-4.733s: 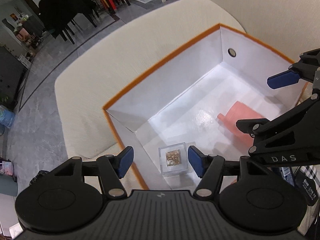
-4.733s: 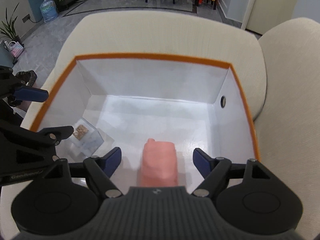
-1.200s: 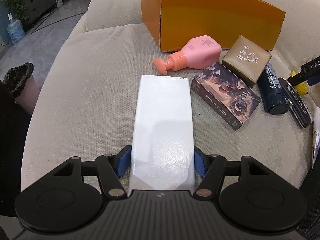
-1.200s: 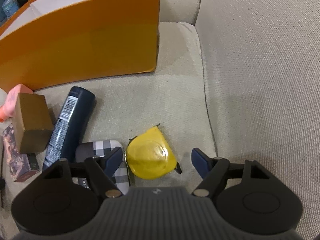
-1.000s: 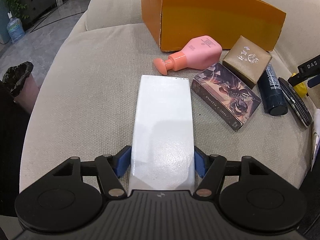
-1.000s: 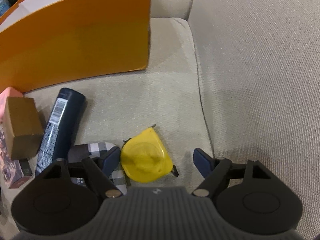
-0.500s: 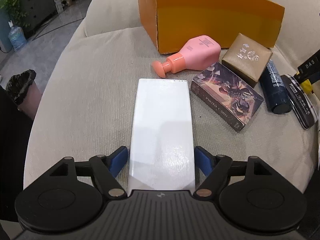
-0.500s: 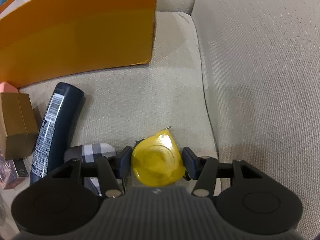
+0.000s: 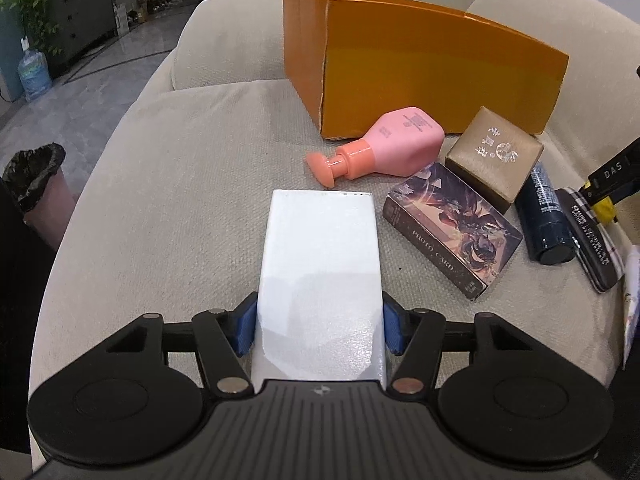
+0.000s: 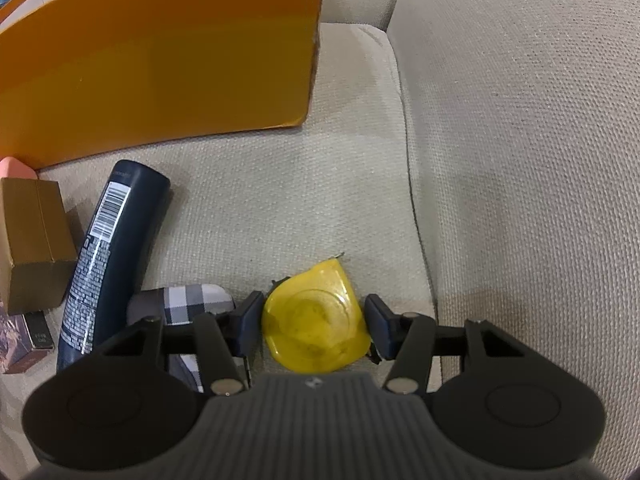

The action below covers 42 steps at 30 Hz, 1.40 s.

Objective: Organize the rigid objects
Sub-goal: 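Carry the yellow tape measure and white card box over the orange shoebox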

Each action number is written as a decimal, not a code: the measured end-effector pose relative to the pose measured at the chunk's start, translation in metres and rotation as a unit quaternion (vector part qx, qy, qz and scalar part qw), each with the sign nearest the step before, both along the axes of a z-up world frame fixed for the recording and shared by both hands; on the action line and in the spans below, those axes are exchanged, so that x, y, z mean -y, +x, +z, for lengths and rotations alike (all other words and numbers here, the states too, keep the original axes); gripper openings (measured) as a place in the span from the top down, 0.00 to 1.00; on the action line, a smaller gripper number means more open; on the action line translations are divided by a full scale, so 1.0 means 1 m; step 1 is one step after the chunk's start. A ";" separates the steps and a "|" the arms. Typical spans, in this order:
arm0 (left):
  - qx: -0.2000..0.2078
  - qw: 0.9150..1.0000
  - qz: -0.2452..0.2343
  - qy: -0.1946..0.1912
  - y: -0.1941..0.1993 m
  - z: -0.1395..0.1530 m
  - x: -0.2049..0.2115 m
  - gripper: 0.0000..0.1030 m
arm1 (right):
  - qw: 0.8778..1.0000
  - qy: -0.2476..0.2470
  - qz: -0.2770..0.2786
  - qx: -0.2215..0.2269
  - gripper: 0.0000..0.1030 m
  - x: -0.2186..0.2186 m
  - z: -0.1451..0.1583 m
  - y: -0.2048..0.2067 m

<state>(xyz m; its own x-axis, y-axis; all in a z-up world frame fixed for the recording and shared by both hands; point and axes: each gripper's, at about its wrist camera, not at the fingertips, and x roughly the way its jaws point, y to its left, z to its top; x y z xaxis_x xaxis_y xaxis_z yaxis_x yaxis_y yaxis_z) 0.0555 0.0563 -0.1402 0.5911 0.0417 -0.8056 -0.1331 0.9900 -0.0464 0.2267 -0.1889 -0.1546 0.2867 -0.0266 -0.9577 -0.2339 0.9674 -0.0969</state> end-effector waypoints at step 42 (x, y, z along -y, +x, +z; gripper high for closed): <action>0.078 0.994 -0.074 0.008 0.094 0.134 0.003 0.33 | 0.994 0.059 0.039 0.083 0.48 -0.021 0.113 0.018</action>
<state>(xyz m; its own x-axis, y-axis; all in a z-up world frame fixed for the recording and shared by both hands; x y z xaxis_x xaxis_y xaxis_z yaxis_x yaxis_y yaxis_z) 0.1496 0.0531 -0.0065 0.7093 -0.0422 -0.7037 0.0215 0.9990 -0.0383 0.2445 -0.1683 -0.0412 0.4375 0.1121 -0.8922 -0.2992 0.9538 -0.0268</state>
